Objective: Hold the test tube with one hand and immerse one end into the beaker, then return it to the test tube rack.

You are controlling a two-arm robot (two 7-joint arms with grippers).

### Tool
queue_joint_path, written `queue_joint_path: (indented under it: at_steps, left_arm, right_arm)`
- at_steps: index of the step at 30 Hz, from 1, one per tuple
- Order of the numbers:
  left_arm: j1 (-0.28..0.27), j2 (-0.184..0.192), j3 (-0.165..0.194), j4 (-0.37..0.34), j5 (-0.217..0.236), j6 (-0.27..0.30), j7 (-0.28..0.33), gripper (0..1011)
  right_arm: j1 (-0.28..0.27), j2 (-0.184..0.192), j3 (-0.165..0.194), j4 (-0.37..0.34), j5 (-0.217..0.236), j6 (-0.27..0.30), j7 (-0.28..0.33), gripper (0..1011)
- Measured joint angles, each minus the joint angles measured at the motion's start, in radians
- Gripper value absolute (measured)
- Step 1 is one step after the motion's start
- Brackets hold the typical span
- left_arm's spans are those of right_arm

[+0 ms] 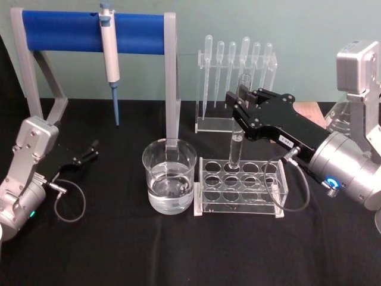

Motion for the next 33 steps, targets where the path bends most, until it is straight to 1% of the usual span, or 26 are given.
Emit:
queue_joint_path:
  at_steps: [6, 10, 16, 17, 19, 20, 21, 22, 23, 24, 28, 29, 32, 33]
  left_arm:
    - [0.000, 0.000, 0.000, 0.000, 0.000, 0.000, 0.000, 1000]
    - [0.000, 0.000, 0.000, 0.000, 0.000, 0.000, 0.000, 1000]
    - [0.000, 0.000, 0.000, 0.000, 0.000, 0.000, 0.000, 1000]
    - [0.000, 0.000, 0.000, 0.000, 0.000, 0.000, 0.000, 1000]
    - [0.000, 0.000, 0.000, 0.000, 0.000, 0.000, 0.000, 1000]
    - [0.000, 0.000, 0.000, 0.000, 0.000, 0.000, 0.000, 1000]
    - [0.000, 0.000, 0.000, 0.000, 0.000, 0.000, 0.000, 1000]
    - [0.000, 0.000, 0.000, 0.000, 0.000, 0.000, 0.000, 1000]
    - [0.000, 0.000, 0.000, 0.000, 0.000, 0.000, 0.000, 1000]
    - [0.000, 0.000, 0.000, 0.000, 0.000, 0.000, 0.000, 1000]
    - [0.000, 0.000, 0.000, 0.000, 0.000, 0.000, 0.000, 1000]
    - [0.000, 0.000, 0.000, 0.000, 0.000, 0.000, 0.000, 1000]
    - [0.000, 0.000, 0.000, 0.000, 0.000, 0.000, 0.000, 1000]
    - [0.000, 0.000, 0.000, 0.000, 0.000, 0.000, 0.000, 1000]
  right_arm:
    - [0.003, 0.001, -0.003, -0.005, 0.002, 0.000, 0.000, 225]
    - [0.023, -0.008, -0.015, -0.010, 0.012, -0.003, 0.002, 225]
    - [0.093, -0.045, -0.066, 0.019, 0.033, -0.003, 0.024, 225]
    - [0.114, -0.056, -0.086, 0.035, 0.033, -0.002, 0.030, 225]
    - [0.134, -0.066, -0.103, 0.053, 0.032, -0.002, 0.034, 225]
    - [0.153, -0.078, -0.122, 0.074, 0.028, -0.003, 0.038, 225]
    - [0.153, -0.078, -0.122, 0.074, 0.028, -0.003, 0.038, 225]
    - [0.173, -0.094, -0.146, 0.106, 0.018, -0.013, 0.040, 225]
    - [0.173, -0.094, -0.146, 0.106, 0.018, -0.013, 0.040, 225]
    - [0.181, -0.104, -0.158, 0.132, 0.013, -0.023, 0.041, 225]
    - [0.189, -0.125, -0.183, 0.192, -0.002, -0.059, 0.050, 226]
    - [0.189, -0.131, -0.192, 0.223, -0.009, -0.079, 0.056, 225]
    - [0.189, -0.141, -0.202, 0.270, -0.017, -0.109, 0.068, 225]
    - [0.187, -0.147, -0.207, 0.300, -0.020, -0.130, 0.079, 225]
